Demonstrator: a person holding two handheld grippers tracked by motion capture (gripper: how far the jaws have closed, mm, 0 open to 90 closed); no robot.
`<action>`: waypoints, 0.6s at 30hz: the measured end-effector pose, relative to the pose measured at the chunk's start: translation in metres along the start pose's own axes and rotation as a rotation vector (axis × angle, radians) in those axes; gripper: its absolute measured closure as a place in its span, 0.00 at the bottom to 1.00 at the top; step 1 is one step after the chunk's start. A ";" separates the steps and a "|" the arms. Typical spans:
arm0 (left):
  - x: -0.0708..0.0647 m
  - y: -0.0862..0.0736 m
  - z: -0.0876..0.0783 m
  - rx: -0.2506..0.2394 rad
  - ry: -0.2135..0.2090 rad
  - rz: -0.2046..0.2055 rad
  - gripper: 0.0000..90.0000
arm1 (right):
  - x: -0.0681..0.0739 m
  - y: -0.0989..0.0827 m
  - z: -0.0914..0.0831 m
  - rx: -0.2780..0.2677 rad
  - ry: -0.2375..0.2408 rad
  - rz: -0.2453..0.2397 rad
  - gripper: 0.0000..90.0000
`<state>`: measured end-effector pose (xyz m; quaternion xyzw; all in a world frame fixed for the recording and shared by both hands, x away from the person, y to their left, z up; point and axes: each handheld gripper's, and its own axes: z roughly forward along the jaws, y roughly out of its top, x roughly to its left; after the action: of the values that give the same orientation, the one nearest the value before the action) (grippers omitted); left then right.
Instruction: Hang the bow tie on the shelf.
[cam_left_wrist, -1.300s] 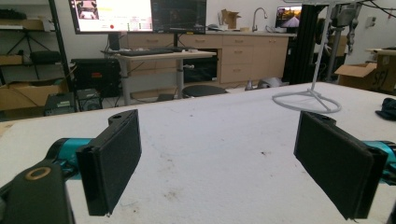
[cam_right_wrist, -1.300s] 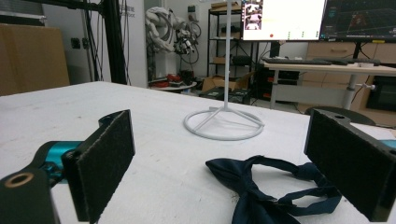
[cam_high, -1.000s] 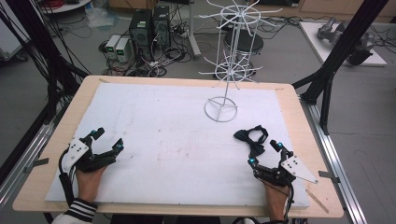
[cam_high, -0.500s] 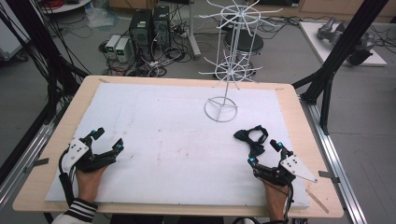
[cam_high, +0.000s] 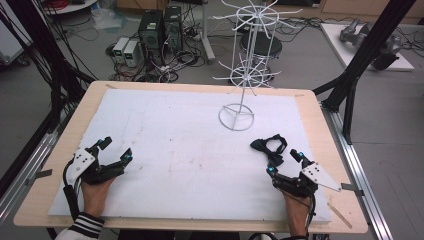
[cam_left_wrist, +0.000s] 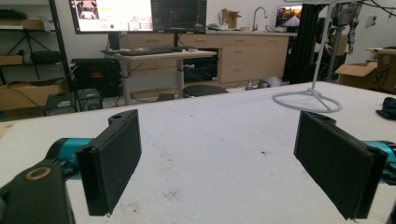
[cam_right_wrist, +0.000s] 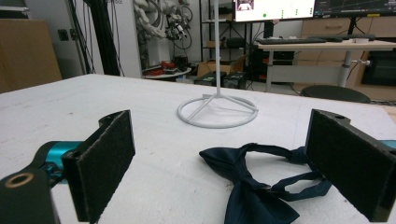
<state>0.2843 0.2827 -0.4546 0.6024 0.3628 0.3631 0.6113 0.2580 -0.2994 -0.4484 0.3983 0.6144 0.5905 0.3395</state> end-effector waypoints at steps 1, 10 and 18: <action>0.000 0.000 0.000 0.000 0.000 0.000 0.17 | 0.000 0.000 0.000 0.000 0.000 0.000 0.08; 0.000 0.000 0.000 0.000 0.001 0.001 0.17 | 0.000 0.015 0.002 0.040 -0.019 -0.031 0.08; 0.000 0.000 0.000 0.001 0.001 0.002 0.17 | -0.003 0.029 0.006 0.074 -0.030 -0.030 0.08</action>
<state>0.2843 0.2826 -0.4546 0.6027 0.3626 0.3638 0.6107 0.2671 -0.3003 -0.4197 0.4100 0.6367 0.5560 0.3426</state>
